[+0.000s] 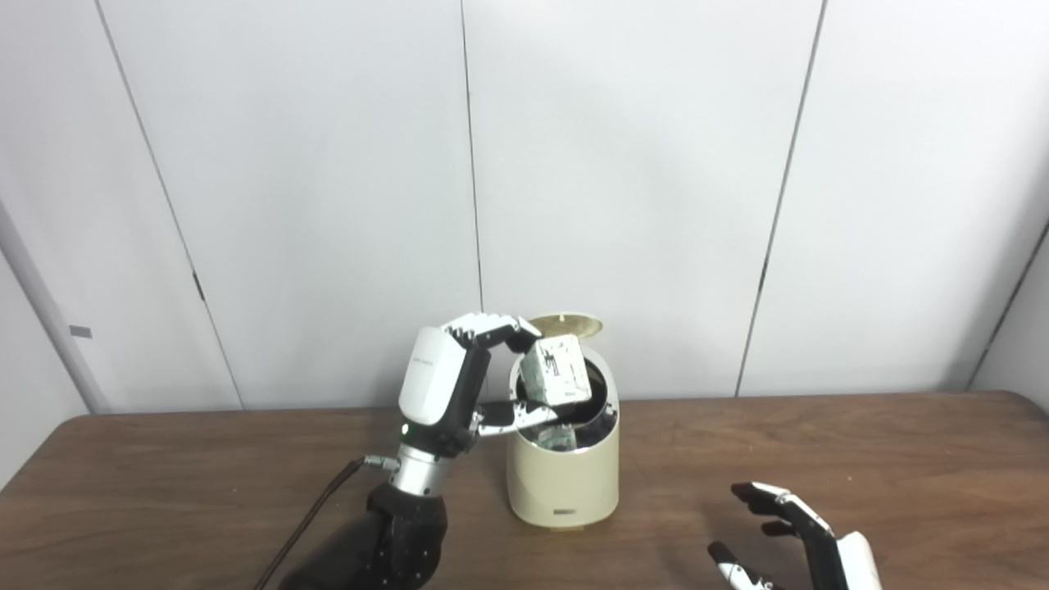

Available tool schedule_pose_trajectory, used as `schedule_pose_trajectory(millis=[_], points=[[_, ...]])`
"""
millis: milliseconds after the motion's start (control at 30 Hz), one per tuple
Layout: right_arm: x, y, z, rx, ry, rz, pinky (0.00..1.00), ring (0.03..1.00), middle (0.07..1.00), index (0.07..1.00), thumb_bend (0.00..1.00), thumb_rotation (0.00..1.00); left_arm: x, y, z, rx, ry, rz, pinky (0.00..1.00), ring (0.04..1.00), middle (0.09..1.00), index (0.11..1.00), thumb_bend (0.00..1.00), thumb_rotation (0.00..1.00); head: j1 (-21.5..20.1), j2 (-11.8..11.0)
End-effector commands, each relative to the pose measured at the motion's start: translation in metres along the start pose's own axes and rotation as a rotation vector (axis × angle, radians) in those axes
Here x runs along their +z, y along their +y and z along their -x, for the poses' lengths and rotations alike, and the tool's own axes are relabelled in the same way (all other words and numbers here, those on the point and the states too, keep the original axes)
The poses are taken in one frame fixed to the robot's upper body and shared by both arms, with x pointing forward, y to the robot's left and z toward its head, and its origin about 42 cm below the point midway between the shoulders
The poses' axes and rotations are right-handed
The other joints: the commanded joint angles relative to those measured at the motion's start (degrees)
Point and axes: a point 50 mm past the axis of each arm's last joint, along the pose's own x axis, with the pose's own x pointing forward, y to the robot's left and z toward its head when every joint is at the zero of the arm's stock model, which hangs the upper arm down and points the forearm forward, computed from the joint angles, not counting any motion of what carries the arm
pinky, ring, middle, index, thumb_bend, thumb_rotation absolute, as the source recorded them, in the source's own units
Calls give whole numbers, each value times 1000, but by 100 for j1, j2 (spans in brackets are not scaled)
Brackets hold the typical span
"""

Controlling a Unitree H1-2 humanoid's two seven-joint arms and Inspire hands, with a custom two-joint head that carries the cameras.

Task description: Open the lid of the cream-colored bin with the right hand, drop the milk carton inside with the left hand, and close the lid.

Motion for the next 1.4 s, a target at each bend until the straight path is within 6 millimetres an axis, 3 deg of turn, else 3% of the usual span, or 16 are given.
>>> schedule_pose_trajectory(millis=[0,633,933,1167,1267,1300,1367], points=[[4,28,25,25,50,-73,629,717,716,681,306,163,7,10,-37,61,-59,29,535,482,468,485,505,0,-3,2],[11,30,25,22,44,-66,626,714,718,683,308,203,6,-7,-22,41,127,174,413,491,469,477,505,0,-95,126],[14,31,25,22,50,-62,632,718,719,685,307,240,6,-12,-18,28,132,163,432,489,469,476,505,0,-116,137],[14,31,24,21,53,-71,629,716,718,684,310,215,5,-10,-18,-23,161,218,441,495,469,481,504,0,-77,155],[13,31,24,20,48,-72,626,713,716,683,310,223,6,-5,-15,-94,165,274,514,530,481,493,522,0,-70,157],[13,31,24,18,47,-72,625,713,714,682,311,223,7,-3,-14,-111,164,294,527,543,503,521,756,136,-64,163],[12,31,23,18,45,-72,622,712,712,680,313,211,10,-1,-12,-139,162,328,545,574,543,571,950,342,-64,163]])
